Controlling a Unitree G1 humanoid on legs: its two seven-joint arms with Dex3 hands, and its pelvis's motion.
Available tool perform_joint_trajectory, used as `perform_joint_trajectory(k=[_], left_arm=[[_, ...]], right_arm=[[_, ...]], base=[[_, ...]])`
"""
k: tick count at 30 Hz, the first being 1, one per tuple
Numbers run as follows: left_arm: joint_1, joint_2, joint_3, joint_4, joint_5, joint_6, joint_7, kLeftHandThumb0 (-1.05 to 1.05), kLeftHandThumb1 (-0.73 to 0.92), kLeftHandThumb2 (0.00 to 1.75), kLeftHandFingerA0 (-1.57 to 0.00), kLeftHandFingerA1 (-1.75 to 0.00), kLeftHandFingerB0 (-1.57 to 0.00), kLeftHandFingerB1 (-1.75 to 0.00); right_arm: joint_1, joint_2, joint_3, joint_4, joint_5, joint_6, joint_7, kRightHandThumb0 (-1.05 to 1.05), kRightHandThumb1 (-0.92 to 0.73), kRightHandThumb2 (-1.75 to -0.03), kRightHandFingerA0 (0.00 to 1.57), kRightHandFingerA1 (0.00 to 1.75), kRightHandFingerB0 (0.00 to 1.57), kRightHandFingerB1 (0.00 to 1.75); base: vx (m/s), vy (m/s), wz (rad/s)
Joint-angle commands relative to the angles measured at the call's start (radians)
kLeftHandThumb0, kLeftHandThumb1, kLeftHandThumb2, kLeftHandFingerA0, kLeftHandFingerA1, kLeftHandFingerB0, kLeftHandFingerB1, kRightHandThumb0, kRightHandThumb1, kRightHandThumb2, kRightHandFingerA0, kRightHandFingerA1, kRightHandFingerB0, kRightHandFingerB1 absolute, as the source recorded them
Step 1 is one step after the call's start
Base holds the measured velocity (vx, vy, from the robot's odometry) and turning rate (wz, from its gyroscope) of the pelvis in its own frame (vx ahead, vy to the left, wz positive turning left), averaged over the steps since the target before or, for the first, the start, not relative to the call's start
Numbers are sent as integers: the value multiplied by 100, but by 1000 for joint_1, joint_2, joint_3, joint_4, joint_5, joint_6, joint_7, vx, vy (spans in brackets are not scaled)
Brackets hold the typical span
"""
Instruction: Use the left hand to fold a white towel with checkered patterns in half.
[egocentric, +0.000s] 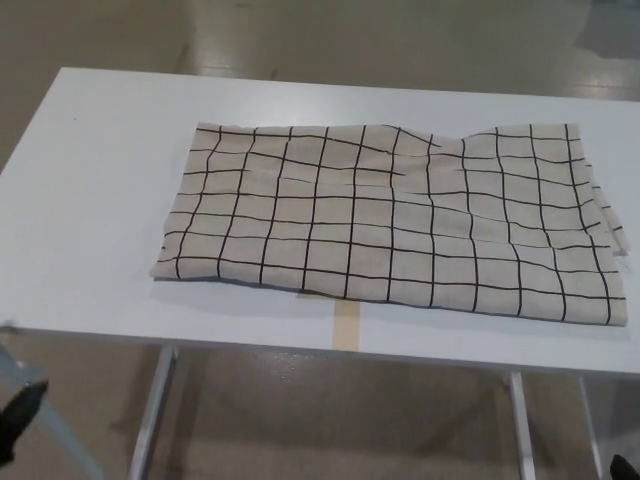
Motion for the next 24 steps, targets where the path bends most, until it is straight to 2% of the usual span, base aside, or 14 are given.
perform_joint_trajectory(k=[1, 5, 6, 7, 10, 15, 17, 20, 22, 23, 24], left_arm=[[-169, 109, -102, -114, 344, -55, 47, -58, 37, 71, 0, -12, 0, -3], [-215, 130, -143, -99, 379, -28, 46, -58, 37, 71, 0, -13, -2, -6], [-251, 146, -183, -74, 401, -4, 23, -62, 40, 72, 0, -7, -12, -14], [-308, 161, -235, -20, 424, 18, -6, -60, 39, 73, 0, -10, -8, -24], [-386, 181, -320, 66, 479, 59, -27, -65, 41, 74, 0, 0, -7, -18], [-477, 202, -416, 171, 585, 115, 9, -67, 42, 75, 0, 0, -5, -17], [-551, 207, -496, 255, 663, 180, 17, -67, 42, 76, 0, 0, -1, -14], [-588, 206, -540, 301, 692, 204, 26, -65, 40, 76, 0, -5, 0, -16], [-642, 196, -591, 366, 716, 241, 13, -64, 39, 70, 0, -3, 0, -15], [-667, 191, -617, 399, 722, 260, 10, -62, 48, 55, 0, -4, 0, -17], [-667, 191, -617, 399, 722, 260, 10, -62, 48, 55, 0, -4, 0, -17]], right_arm=[[15, -25, 17, 33, -33, -63, -11, -47, -81, -64, 19, 33, 4, 25], [14, -27, 17, 40, -28, -66, -9, -47, -82, -64, 19, 33, 4, 25], [17, -27, 18, 53, -37, -80, -20, -45, -82, -64, 19, 33, 4, 25], [20, -26, 19, 53, -41, -81, -27, -46, -82, -64, 19, 32, 4, 25], [25, -24, 20, 51, -38, -76, -25, -46, -82, -64, 19, 33, 4, 25], [32, -22, 21, 40, -37, -67, -28, -47, -82, -64, 19, 32, 4, 25], [44, -15, 24, 26, -34, -62, -26, -45, -80, -67, 18, 33, 9, 20], [45, -14, 26, 24, -34, -60, -26, -44, -80, -67, 19, 34, 9, 21], [38, -14, 27, 20, -35, -52, -32, -43, -81, -66, 19, 35, 11, 24], [37, -15, 28, 18, -33, -50, -30, -42, -81, -66, 20, 35, 10, 25], [37, -15, 28, 18, -33, -50, -30, -42, -81, -66, 20, 35, 10, 25]], base=[[0, 0, 0], [0, 0, 0], [0, 0, 0], [0, 0, 0], [0, 0, 0], [0, 0, 0], [0, 0, 0], [0, 0, 0], [0, 0, 0], [0, 0, 0], [0, 0, 0]])
